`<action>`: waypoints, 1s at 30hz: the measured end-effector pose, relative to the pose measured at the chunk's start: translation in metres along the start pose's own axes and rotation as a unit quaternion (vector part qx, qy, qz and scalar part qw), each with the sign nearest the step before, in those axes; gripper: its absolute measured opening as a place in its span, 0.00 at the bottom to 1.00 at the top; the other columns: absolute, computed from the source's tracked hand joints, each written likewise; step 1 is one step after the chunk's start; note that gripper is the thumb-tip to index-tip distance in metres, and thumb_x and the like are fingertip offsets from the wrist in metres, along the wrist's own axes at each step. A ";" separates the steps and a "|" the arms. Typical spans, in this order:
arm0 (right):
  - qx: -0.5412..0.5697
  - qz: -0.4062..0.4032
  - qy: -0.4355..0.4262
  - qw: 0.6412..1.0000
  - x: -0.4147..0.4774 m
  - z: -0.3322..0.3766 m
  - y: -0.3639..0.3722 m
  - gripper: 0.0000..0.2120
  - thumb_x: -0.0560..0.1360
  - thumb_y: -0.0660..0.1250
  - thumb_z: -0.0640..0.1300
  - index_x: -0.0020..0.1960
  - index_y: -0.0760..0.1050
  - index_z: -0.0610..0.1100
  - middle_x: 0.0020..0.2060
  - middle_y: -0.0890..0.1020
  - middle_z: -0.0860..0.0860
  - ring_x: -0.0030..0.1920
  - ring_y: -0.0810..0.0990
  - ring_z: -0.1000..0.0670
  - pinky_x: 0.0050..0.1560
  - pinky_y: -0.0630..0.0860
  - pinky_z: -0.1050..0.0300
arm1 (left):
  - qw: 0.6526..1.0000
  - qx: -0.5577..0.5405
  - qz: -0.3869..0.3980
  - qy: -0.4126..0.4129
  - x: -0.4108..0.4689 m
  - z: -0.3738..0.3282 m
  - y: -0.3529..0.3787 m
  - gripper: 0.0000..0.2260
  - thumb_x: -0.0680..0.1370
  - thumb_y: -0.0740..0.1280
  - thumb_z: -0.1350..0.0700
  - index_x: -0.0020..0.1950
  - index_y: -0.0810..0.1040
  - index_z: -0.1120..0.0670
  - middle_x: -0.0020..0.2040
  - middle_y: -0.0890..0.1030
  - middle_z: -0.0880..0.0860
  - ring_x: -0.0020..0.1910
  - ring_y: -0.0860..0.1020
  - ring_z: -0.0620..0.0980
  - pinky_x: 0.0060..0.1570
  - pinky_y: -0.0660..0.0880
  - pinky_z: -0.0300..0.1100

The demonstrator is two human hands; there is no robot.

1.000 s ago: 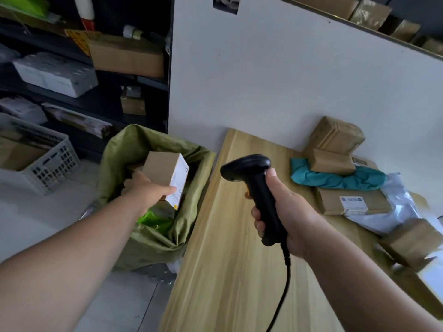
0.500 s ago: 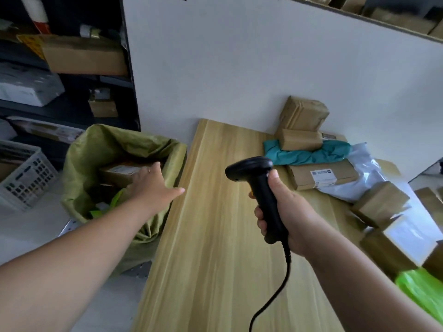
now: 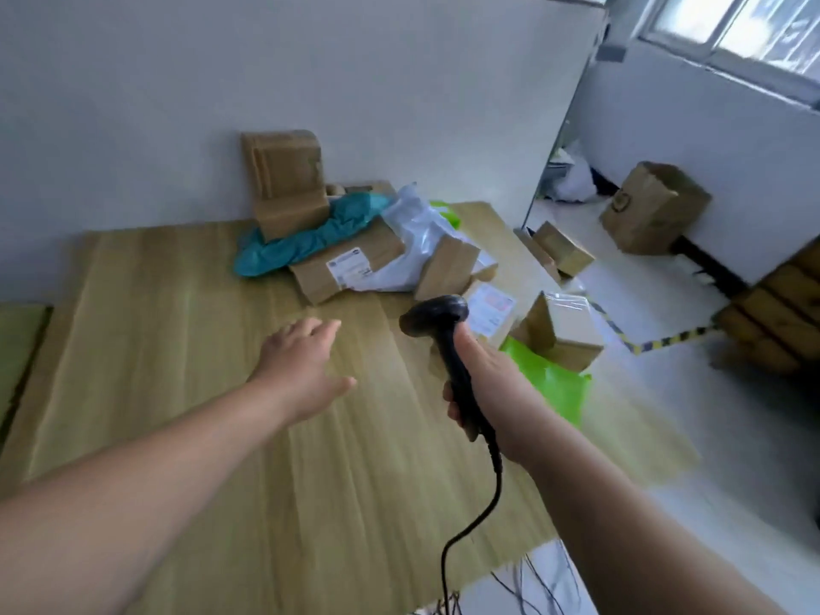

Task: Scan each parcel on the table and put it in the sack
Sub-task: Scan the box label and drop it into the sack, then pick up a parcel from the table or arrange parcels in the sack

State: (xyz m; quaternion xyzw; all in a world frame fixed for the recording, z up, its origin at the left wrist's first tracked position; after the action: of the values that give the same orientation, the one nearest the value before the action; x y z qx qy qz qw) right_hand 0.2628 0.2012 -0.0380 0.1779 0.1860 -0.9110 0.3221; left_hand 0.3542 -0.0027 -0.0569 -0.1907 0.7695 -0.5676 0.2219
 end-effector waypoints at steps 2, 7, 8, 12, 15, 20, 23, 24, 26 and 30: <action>0.008 -0.030 -0.002 1.000 0.002 -0.019 -0.044 0.22 0.81 0.56 0.62 0.46 0.72 0.43 0.28 0.77 0.46 0.23 0.74 0.50 0.20 0.66 0.63 | 0.999 0.007 0.026 0.028 0.011 -0.050 0.021 0.39 0.72 0.67 0.36 0.77 0.55 0.49 0.75 0.61 0.53 0.73 0.60 0.54 0.70 0.58 0.48; 0.042 -0.101 0.012 0.994 0.007 -0.071 -0.143 0.20 0.81 0.57 0.61 0.44 0.69 0.44 0.30 0.76 0.43 0.23 0.74 0.49 0.22 0.67 0.61 | 0.993 0.007 0.083 0.080 0.030 -0.156 0.074 0.37 0.72 0.67 0.38 0.76 0.58 0.50 0.73 0.63 0.54 0.72 0.62 0.55 0.68 0.60 0.46; 0.049 -0.113 0.023 0.992 0.007 -0.083 -0.159 0.21 0.81 0.57 0.61 0.45 0.70 0.44 0.31 0.77 0.44 0.25 0.74 0.48 0.24 0.67 0.60 | 0.992 0.013 0.091 0.091 0.033 -0.173 0.085 0.36 0.73 0.67 0.38 0.76 0.58 0.50 0.72 0.64 0.54 0.71 0.63 0.55 0.68 0.60 0.46; 0.073 -0.143 0.048 0.986 0.014 -0.121 -0.201 0.21 0.81 0.57 0.62 0.44 0.70 0.44 0.31 0.78 0.45 0.26 0.75 0.48 0.22 0.67 0.61 | 0.970 0.076 0.108 0.202 0.039 -0.235 0.130 0.35 0.74 0.66 0.40 0.75 0.56 0.52 0.72 0.62 0.54 0.72 0.60 0.54 0.71 0.57 0.47; 0.095 -0.159 0.041 0.982 0.018 -0.138 -0.220 0.21 0.81 0.56 0.61 0.45 0.71 0.44 0.30 0.78 0.47 0.26 0.75 0.49 0.21 0.67 0.61 | 0.948 0.115 0.133 0.266 0.041 -0.271 0.168 0.41 0.75 0.64 0.38 0.78 0.46 0.51 0.79 0.49 0.55 0.77 0.48 0.52 0.74 0.49 0.48; 0.133 -0.174 0.047 0.975 0.024 -0.160 -0.235 0.25 0.71 0.58 0.68 0.47 0.74 0.46 0.27 0.78 0.50 0.26 0.75 0.50 0.21 0.67 0.60 | 0.934 0.196 0.144 0.261 0.066 -0.287 0.212 0.50 0.71 0.65 0.33 0.77 0.35 0.53 0.79 0.41 0.57 0.77 0.45 0.57 0.74 0.48 0.50; 0.146 -0.178 0.055 0.972 0.026 -0.170 -0.239 0.28 0.70 0.58 0.69 0.48 0.74 0.45 0.28 0.78 0.50 0.26 0.76 0.50 0.21 0.67 0.59 | 0.934 0.212 0.123 0.259 0.077 -0.284 0.216 0.46 0.74 0.68 0.41 0.78 0.40 0.54 0.78 0.50 0.58 0.74 0.58 0.59 0.70 0.62 0.51; 0.148 -0.179 0.056 0.971 0.027 -0.172 -0.239 0.28 0.70 0.58 0.69 0.48 0.74 0.44 0.28 0.78 0.49 0.26 0.76 0.50 0.21 0.67 0.59 | 0.935 0.211 0.116 0.262 0.079 -0.284 0.214 0.42 0.75 0.68 0.46 0.78 0.44 0.55 0.78 0.53 0.58 0.71 0.64 0.59 0.66 0.66 0.50; 0.154 -0.182 0.056 0.970 0.027 -0.171 -0.239 0.28 0.70 0.58 0.69 0.47 0.73 0.44 0.28 0.78 0.49 0.25 0.75 0.51 0.21 0.67 0.58 | 0.937 0.194 0.102 0.273 0.079 -0.285 0.207 0.33 0.76 0.67 0.52 0.76 0.54 0.56 0.74 0.61 0.57 0.64 0.72 0.59 0.58 0.71 0.50; 0.151 -0.184 0.045 0.970 0.026 -0.158 -0.236 0.25 0.78 0.59 0.66 0.48 0.73 0.43 0.28 0.78 0.49 0.26 0.75 0.50 0.22 0.68 0.59 | 0.956 0.112 0.051 0.265 0.076 -0.281 0.174 0.14 0.78 0.63 0.54 0.61 0.67 0.57 0.59 0.76 0.56 0.54 0.77 0.61 0.45 0.72 0.50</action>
State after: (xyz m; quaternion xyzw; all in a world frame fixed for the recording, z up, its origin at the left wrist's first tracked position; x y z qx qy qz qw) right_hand 0.1218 0.4301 -0.1335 0.2277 0.0901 -0.9633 0.1098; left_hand 0.1271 0.2270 -0.1609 0.0319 0.7409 -0.6682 0.0588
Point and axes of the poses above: each hand's wrist, its own x-axis towards the middle knuckle, its own y-axis out of the palm, z = x × y, the point moved 10 cm from there along x, towards the middle knuckle
